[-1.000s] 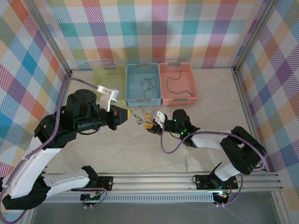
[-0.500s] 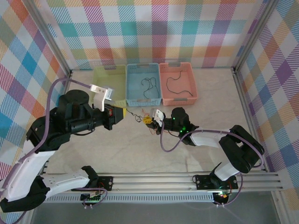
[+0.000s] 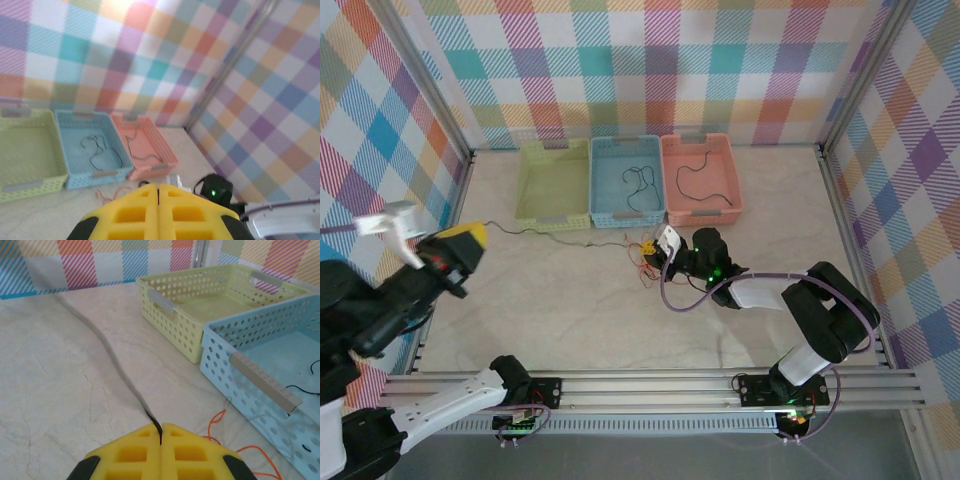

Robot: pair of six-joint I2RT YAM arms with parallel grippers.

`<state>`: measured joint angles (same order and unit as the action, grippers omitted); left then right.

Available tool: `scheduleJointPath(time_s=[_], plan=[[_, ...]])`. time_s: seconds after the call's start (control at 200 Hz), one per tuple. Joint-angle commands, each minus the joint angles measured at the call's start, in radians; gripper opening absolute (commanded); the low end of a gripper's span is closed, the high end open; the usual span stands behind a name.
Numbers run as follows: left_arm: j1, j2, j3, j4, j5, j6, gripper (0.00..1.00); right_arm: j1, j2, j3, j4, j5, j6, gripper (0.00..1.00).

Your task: Untangle the cables

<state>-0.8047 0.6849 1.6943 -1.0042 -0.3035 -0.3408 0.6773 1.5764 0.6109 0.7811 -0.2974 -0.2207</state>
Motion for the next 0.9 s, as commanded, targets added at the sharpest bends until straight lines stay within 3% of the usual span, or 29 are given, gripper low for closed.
scheduleJointPath(time_s=[0.0,0.275,0.45,0.58,0.665,0.785,0.895], plan=[[-0.013,-0.032,0.007,-0.011,-0.121,0.033,0.0,-0.002,0.007,0.006,-0.028,0.028,0.015,0.0],[-0.016,-0.075,0.001,-0.026,-0.179,0.05,0.0,-0.003,0.004,0.007,-0.042,0.057,0.018,0.0],[-0.016,-0.067,-0.008,-0.05,-0.169,0.049,0.0,-0.004,-0.005,-0.013,0.011,0.004,0.021,0.0],[-0.014,-0.052,-0.037,-0.143,-0.086,-0.003,0.0,-0.004,-0.024,-0.033,0.077,-0.038,0.045,0.0],[-0.016,-0.091,-0.166,-0.123,-0.033,-0.047,0.0,-0.003,-0.051,-0.038,0.104,-0.07,0.066,0.0],[-0.016,-0.137,-0.317,-0.144,-0.13,-0.113,0.13,-0.002,-0.11,-0.043,0.114,-0.075,0.09,0.0],[-0.015,-0.153,-0.423,-0.142,-0.129,-0.15,0.48,-0.003,-0.188,-0.035,0.07,-0.081,0.09,0.0]])
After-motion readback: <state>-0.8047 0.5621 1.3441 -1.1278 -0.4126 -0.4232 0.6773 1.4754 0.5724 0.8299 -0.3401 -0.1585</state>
